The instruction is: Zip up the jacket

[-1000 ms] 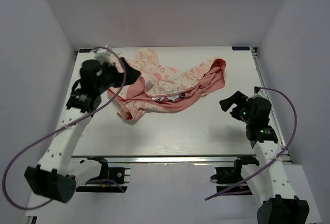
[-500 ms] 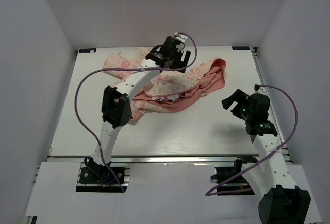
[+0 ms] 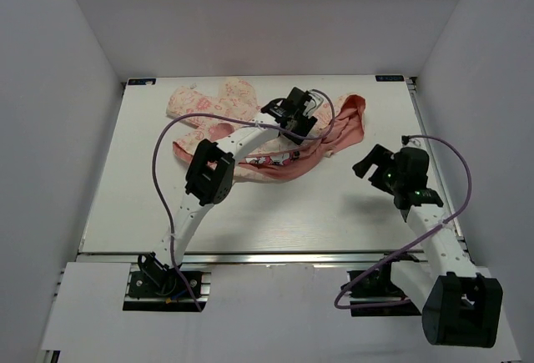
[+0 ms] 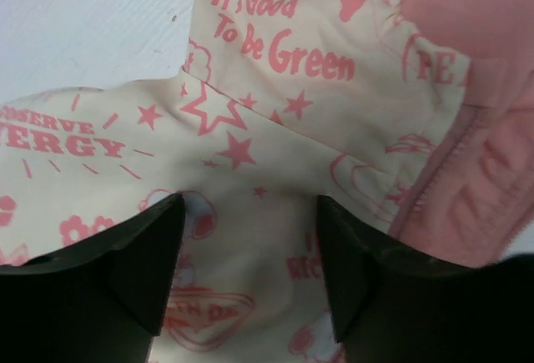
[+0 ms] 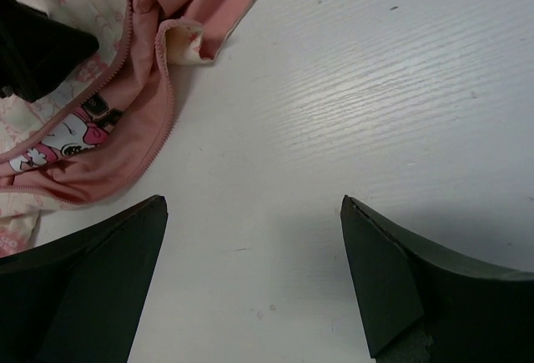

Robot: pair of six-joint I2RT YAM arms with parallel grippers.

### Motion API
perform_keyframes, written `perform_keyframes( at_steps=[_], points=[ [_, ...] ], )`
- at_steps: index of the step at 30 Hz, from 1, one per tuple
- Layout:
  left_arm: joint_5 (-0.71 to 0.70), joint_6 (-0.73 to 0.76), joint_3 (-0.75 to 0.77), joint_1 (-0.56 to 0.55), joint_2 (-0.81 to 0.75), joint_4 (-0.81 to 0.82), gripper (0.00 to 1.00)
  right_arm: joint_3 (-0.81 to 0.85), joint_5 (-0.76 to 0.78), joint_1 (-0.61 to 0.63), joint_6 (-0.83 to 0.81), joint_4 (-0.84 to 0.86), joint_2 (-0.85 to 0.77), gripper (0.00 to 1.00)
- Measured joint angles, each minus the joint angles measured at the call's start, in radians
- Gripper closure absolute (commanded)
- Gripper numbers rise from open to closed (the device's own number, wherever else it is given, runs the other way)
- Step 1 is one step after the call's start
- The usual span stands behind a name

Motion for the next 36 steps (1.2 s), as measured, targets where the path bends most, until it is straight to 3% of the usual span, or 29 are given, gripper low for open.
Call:
perform_keyframes(
  at_steps=[1, 2, 3, 4, 5, 10, 16, 20, 21, 22, 24, 26, 27, 28, 30, 33, 36],
  points=[
    [-0.005, -0.002, 0.000, 0.001, 0.004, 0.005, 0.42, 0.000, -0.003, 0.011, 0.001, 0.018, 0.019, 0.11],
    [-0.013, -0.004, 0.000, 0.002, 0.010, 0.010, 0.67, 0.000, -0.003, 0.025, 0.002, 0.032, 0.042, 0.11],
    [-0.018, 0.000, 0.000, 0.003, 0.014, 0.016, 0.83, 0.001, 0.003, 0.055, 0.003, 0.048, 0.071, 0.11],
    [-0.025, -0.004, 0.000, 0.003, 0.015, 0.020, 0.96, 0.005, 0.010, 0.092, 0.005, 0.056, 0.106, 0.11],
    [-0.031, -0.002, 0.000, 0.004, 0.015, 0.025, 1.00, 0.014, 0.026, 0.135, 0.007, 0.056, 0.142, 0.11],
    [-0.083, 0.003, -0.048, 0.007, 0.002, 0.101, 1.00, 0.113, 0.108, 0.297, 0.049, 0.084, 0.340, 0.11],
    [-0.138, -0.002, -0.222, 0.007, -0.082, 0.192, 1.00, 0.288, 0.219, 0.322, 0.142, 0.117, 0.566, 0.12],
    [-0.119, 0.006, -0.270, 0.007, -0.149, 0.218, 1.00, 0.439, 0.283, 0.349, 0.192, 0.132, 0.736, 0.22],
    [-0.106, 0.011, -0.270, 0.007, -0.166, 0.227, 0.96, 0.476, 0.294, 0.353, 0.203, 0.130, 0.777, 0.24],
    [-0.092, 0.019, -0.270, 0.008, -0.179, 0.235, 0.65, 0.502, 0.304, 0.357, 0.210, 0.127, 0.807, 0.27],
    [-0.057, 0.040, -0.266, 0.008, -0.200, 0.243, 0.35, 0.559, 0.330, 0.365, 0.233, 0.113, 0.872, 0.35],
    [-0.010, 0.080, -0.254, 0.008, -0.204, 0.241, 0.16, 0.584, 0.360, 0.367, 0.253, 0.101, 0.908, 0.42],
    [0.012, 0.101, -0.251, 0.008, -0.204, 0.238, 0.14, 0.585, 0.372, 0.367, 0.261, 0.094, 0.913, 0.44],
    [0.033, 0.116, -0.251, 0.008, -0.204, 0.231, 0.13, 0.583, 0.383, 0.367, 0.268, 0.087, 0.914, 0.52],
    [0.064, 0.148, -0.250, 0.008, -0.198, 0.208, 0.03, 0.573, 0.399, 0.367, 0.276, 0.089, 0.912, 0.57],
    [0.110, 0.177, -0.241, 0.008, -0.179, 0.170, 0.02, 0.560, 0.397, 0.358, 0.280, 0.090, 0.912, 0.67],
    [0.161, 0.195, -0.233, 0.007, -0.156, 0.148, 0.02, 0.539, 0.374, 0.340, 0.277, 0.114, 0.912, 0.97]
  ],
)
